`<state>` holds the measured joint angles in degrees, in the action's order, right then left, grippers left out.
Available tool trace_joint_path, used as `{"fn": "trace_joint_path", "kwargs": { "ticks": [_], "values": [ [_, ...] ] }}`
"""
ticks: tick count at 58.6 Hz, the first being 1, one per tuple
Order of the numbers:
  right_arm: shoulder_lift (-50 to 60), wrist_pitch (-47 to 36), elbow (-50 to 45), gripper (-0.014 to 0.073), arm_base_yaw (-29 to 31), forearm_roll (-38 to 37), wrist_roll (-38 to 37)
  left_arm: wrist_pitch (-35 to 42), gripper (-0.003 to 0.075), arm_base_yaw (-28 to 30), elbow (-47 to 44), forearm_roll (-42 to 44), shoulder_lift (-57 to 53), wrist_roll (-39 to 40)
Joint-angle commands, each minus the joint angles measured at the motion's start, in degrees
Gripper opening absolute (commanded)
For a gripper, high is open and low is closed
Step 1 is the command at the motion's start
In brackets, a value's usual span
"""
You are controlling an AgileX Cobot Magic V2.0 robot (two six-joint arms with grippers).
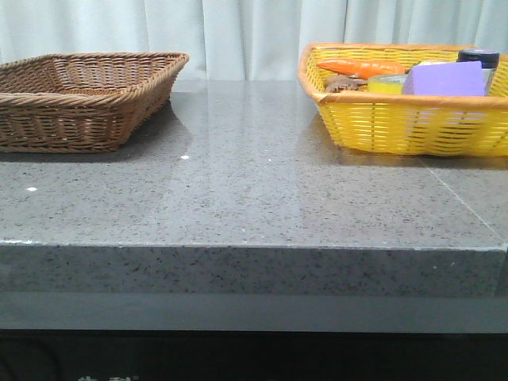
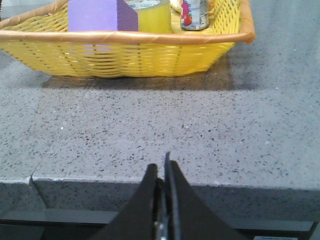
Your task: Transfer tape with both arms
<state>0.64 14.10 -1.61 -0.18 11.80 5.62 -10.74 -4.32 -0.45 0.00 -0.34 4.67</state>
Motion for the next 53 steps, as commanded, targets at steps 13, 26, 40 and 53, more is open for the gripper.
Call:
{"fn": "trace_joint_path", "kwargs": {
  "ticks": [13,26,40,53],
  "values": [
    [1.44,-4.57,1.5,-0.0083,0.29,0.0,0.43,4.88,-0.002,0.17,-2.21,-0.47,-1.05,0.31],
    [1.44,-4.57,1.5,-0.0083,0.29,0.0,0.43,4.88,-0.002,0.17,-2.21,-0.47,-1.05,0.31],
    [1.44,-4.57,1.5,-0.0083,0.29,0.0,0.43,4.88,-0.002,0.17,-2.21,-0.47,-1.05,0.31],
    [1.44,-4.57,1.5,-0.0083,0.29,0.0,0.43,4.88,-0.002,0.17,-2.21,-0.47,-1.05,0.31]
  ]
}}
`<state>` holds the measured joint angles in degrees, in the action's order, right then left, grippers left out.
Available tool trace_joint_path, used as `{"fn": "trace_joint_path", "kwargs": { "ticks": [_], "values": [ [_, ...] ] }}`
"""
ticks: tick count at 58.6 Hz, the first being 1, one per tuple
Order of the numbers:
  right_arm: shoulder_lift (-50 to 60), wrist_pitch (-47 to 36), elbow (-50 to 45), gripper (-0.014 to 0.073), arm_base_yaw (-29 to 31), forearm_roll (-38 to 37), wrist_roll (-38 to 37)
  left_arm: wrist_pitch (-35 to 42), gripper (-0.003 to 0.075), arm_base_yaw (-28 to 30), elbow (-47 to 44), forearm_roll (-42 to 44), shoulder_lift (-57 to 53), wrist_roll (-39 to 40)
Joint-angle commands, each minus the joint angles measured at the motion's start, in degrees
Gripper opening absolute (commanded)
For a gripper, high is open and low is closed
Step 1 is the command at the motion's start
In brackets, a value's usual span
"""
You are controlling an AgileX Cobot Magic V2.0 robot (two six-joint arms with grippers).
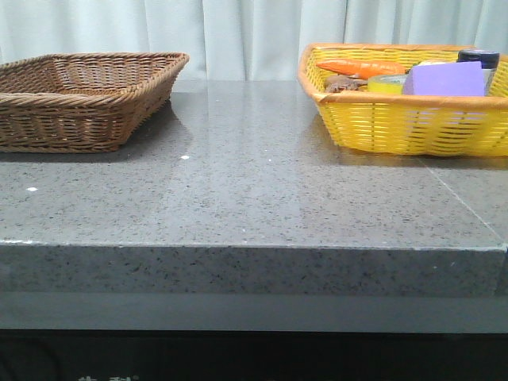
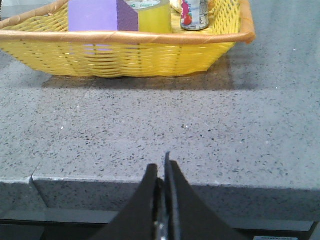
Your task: Transfer tape with both arms
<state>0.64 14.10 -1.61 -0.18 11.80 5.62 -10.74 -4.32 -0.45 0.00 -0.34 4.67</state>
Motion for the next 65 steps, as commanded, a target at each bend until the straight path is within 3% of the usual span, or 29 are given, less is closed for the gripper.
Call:
{"fn": "trace_joint_path", "kwargs": {
  "ticks": [1,33,46,56,65],
  "values": [
    [1.44,-4.57,1.5,-0.0083,0.29,0.0,0.43,4.88,-0.002,0.17,-2.21,-0.47,-1.05,0.31],
    [1.44,-6.4,1.55,-0.0083,0.29,0.25,0.43,5.68,-0.002,0.17,-2.21,-0.47,-1.05,0.31],
    [1.44,-10.11,3.04,-0.0083,0.29,0.48,0.43,13.79,-0.002,0.17,0.56,-0.47,-1.05,3.74],
    [1.1,-7.99,11.06,-0.0081,0.29,0.54,0.43,7.68,-0.002,0.17,12.24,0.0,1.3,3.74],
    [-4.86,-2.41,22.5,-0.0081,0.29,1.14,0.43,-1.87,-0.002,0.17,23.01,0.0,10.93,3.74]
  ]
}}
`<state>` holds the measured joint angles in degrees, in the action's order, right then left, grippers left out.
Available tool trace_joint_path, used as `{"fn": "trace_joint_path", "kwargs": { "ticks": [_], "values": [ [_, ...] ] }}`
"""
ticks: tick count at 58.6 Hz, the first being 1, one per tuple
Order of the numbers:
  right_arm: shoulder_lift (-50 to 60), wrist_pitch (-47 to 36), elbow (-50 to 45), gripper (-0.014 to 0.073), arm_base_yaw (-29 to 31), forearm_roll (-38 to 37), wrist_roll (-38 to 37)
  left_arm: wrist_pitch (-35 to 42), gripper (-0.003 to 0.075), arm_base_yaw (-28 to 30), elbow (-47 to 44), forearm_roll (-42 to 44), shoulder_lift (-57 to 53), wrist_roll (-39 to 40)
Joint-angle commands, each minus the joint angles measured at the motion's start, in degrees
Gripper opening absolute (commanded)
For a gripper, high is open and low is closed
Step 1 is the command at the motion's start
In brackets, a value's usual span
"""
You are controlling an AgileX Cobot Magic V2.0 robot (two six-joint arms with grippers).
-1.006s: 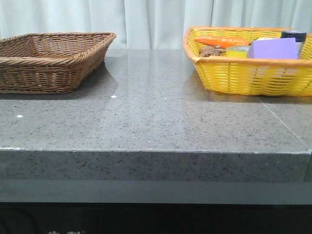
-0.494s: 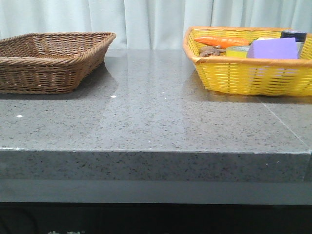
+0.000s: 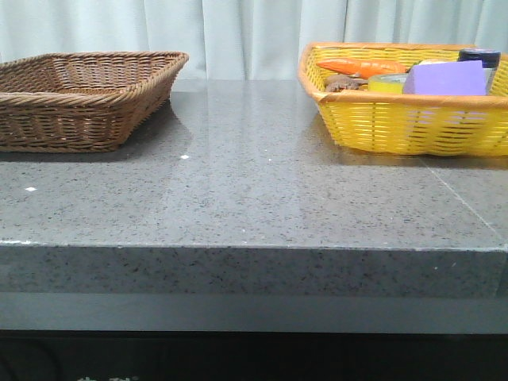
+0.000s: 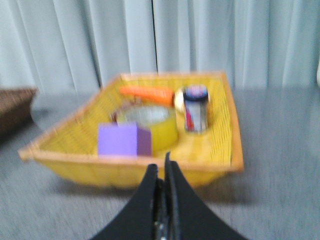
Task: Transfer tape with both arms
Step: 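Move the right gripper over the yellow tape roll in the yellow basket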
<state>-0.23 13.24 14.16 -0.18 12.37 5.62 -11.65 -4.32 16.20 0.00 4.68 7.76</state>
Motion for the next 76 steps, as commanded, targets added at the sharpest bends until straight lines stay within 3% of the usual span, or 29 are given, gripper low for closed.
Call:
{"fn": "trace_joint_path", "kwargs": {
  "ticks": [1,12,21,27,31,39,43,46,59,76],
  "values": [
    [-4.88,-0.7,8.3,-0.0081,0.29,0.57,0.43,-1.46,-0.002,0.17,7.65,0.0,7.57,0.55],
    [-17.32,6.38,20.43,-0.0081,0.29,1.87,0.43,-1.28,-0.002,0.17,14.91,0.0,20.25,0.42],
    [-22.48,9.19,24.1,-0.0077,0.24,1.87,0.43,-0.65,-0.0019,0.17,15.69,0.0,22.41,0.42],
    [-22.71,9.19,24.1,0.0015,0.24,1.87,0.43,-0.56,0.0017,0.17,15.69,0.0,22.41,0.42],
    [-22.71,9.25,24.1,0.0171,0.24,1.87,0.43,-0.56,0.0115,0.17,15.69,0.0,22.41,0.42],
    [-22.71,9.38,24.04,0.0528,0.24,1.87,0.43,-0.69,0.0481,0.17,15.59,0.0,22.41,0.42],
    [-22.71,9.53,24.0,0.0601,0.24,1.94,0.43,-0.69,0.0613,0.17,15.46,0.0,22.41,0.42],
    [-22.71,9.34,24.0,0.0608,0.24,1.94,0.43,-0.97,0.0657,0.17,15.36,0.0,22.41,0.42],
    [-30.74,7.09,26.7,0.0601,0.24,2.08,-1.42,-1.37,0.0635,0.17,15.36,0.0,22.41,0.42],
    [-58.47,12.02,43.96,0.0601,0.3,1.97,-9.25,-1.62,0.0617,0.17,15.36,0.0,22.41,0.42]
  ]
}}
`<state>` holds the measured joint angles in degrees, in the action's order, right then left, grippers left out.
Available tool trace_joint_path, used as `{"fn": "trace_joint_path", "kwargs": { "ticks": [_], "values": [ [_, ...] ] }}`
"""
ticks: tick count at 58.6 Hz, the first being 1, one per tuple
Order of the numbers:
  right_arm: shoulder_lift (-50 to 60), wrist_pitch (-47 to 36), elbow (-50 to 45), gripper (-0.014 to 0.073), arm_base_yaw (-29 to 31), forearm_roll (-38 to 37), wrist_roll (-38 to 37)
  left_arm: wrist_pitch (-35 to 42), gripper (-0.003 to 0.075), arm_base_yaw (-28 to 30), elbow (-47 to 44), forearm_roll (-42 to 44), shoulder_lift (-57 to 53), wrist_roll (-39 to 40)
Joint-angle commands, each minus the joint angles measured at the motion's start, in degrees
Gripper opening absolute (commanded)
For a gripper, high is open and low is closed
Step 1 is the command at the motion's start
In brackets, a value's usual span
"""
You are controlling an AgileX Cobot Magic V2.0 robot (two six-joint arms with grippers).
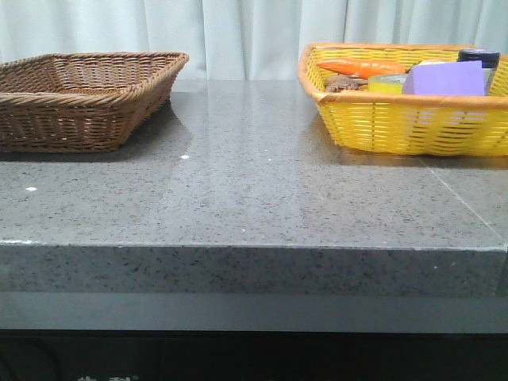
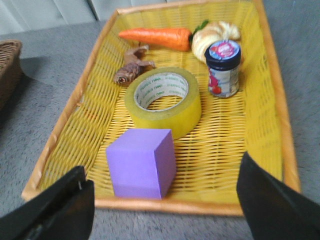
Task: Transfer tape with both arms
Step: 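Move the right gripper over the yellow tape roll in the yellow basket, then grasp the yellow tape roll with the right gripper and lift it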
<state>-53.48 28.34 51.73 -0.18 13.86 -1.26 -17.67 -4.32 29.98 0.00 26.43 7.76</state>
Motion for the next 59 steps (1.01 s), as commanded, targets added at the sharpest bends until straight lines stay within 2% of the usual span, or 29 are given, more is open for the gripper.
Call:
{"fn": "trace_joint_path", "kwargs": {
  "ticks": [1,18,31,41,59],
  "values": [
    [-6.94,-2.84,7.73,0.0601,0.3,0.4,-2.91,4.39,0.0617,0.17,1.58,0.0,0.66,0.42],
    [-27.9,2.79,25.34,0.0597,0.3,-0.42,-6.48,4.39,0.0617,0.17,1.58,0.0,0.66,0.42],
    [-36.86,7.61,34.44,0.0488,0.3,-8.22,-15.03,4.3,0.0618,0.17,1.58,0.0,0.66,0.42],
    [-41.2,10.32,36.45,0.0465,0.23,-8.65,-15.03,4.3,0.0618,0.17,1.58,0.0,0.66,0.42],
    [-45.33,6.4,36.61,0.0465,0.18,-8.65,-16.78,4.3,0.0618,0.17,1.58,0.0,0.66,0.42]
  ]
}}
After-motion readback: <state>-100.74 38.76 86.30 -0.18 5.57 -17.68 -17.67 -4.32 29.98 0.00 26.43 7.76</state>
